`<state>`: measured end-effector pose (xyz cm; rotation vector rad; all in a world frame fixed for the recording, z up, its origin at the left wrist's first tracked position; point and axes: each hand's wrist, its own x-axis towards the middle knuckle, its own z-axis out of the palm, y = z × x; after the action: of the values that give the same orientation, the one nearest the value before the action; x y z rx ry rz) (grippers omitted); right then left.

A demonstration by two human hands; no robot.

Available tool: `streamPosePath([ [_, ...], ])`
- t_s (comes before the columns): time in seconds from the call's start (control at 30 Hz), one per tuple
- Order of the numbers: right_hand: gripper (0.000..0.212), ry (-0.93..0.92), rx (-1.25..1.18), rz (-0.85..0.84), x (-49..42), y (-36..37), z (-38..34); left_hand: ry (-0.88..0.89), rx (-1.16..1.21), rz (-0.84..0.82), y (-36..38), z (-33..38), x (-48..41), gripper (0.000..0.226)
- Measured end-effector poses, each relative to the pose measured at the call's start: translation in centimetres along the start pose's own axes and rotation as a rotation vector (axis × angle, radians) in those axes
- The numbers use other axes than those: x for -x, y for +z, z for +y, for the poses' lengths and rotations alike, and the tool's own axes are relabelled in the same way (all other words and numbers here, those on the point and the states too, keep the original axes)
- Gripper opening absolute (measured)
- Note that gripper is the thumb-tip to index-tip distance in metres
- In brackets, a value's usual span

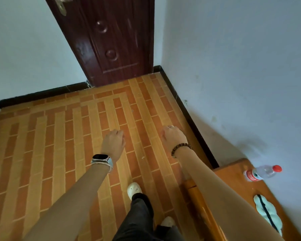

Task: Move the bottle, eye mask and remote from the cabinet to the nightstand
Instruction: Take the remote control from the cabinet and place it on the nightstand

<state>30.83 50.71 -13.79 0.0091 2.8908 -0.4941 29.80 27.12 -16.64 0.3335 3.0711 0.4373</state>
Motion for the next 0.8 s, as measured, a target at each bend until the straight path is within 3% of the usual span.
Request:
streamPosePath([
  [0.4,0.021,-0.226,0.009,-0.054,-12.7,-0.8,-13.7,-0.214,0.017,0.119,-5.5,-12.7,-4.4,0.014],
  [0.8,0.024,-0.609,0.082,-0.096,-19.1,2.6,-30.4,-0.569,-0.077,0.207,-12.2,-27.1,1.3,0.018],
])
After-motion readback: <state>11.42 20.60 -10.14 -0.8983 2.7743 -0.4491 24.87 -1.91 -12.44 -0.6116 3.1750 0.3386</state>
